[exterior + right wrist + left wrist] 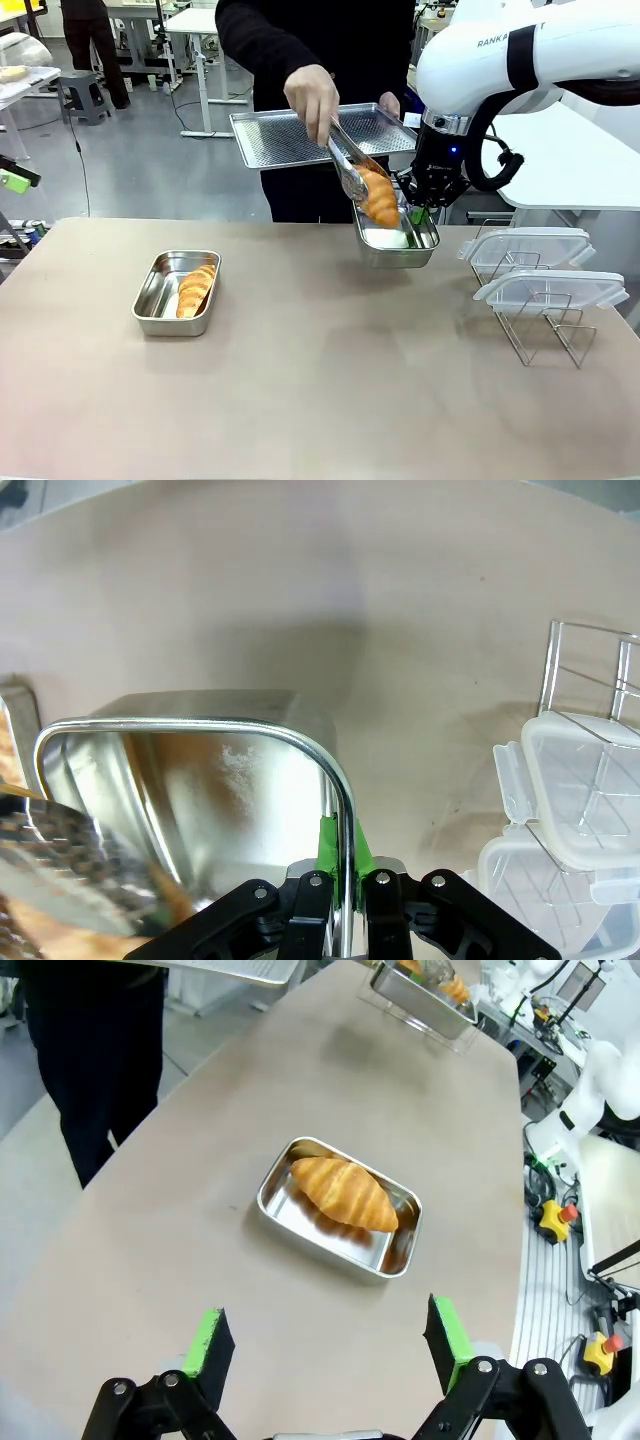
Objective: Place the bread in airtight containers.
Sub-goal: Once an object is inside an Airtight Container , place the container in the center of the table.
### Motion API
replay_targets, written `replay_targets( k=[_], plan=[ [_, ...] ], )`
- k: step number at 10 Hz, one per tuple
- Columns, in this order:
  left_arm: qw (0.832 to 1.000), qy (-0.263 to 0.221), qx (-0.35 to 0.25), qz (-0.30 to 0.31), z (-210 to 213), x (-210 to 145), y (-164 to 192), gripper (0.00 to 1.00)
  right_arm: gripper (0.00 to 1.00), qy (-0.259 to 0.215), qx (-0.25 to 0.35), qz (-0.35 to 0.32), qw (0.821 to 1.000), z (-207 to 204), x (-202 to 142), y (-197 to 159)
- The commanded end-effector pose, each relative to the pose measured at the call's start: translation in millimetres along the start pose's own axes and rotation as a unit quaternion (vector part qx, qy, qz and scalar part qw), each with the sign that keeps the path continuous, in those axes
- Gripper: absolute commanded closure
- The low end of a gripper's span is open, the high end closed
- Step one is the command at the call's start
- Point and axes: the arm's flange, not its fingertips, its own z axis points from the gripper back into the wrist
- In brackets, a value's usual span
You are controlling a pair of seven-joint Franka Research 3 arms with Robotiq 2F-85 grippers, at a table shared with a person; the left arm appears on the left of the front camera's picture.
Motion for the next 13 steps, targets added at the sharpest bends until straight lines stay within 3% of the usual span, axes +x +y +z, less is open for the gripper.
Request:
replay_targets(
  k=[1,6,8,13],
  plan=[
    [1.000,0.005,0.002,-0.004,0,1,0,0.00,1.00,-0.005,0.007,0.003,1.000,5,0,0],
    [1.000,0.005,0.002,-0.004,0,1,0,0.00,1.00,-0.005,0.007,0.003,1.000,5,0,0],
    [1.000,0.005,0.002,-0.004,0,1,0,0.00,0.96,0.010,-0.014,-0.024,1.000,-6,-2,-4],
    [1.000,0.005,0.002,-0.004,0,1,0,0.00,0.96,0.022,-0.052,-0.076,0.996,-85,-14,-11]
  ],
)
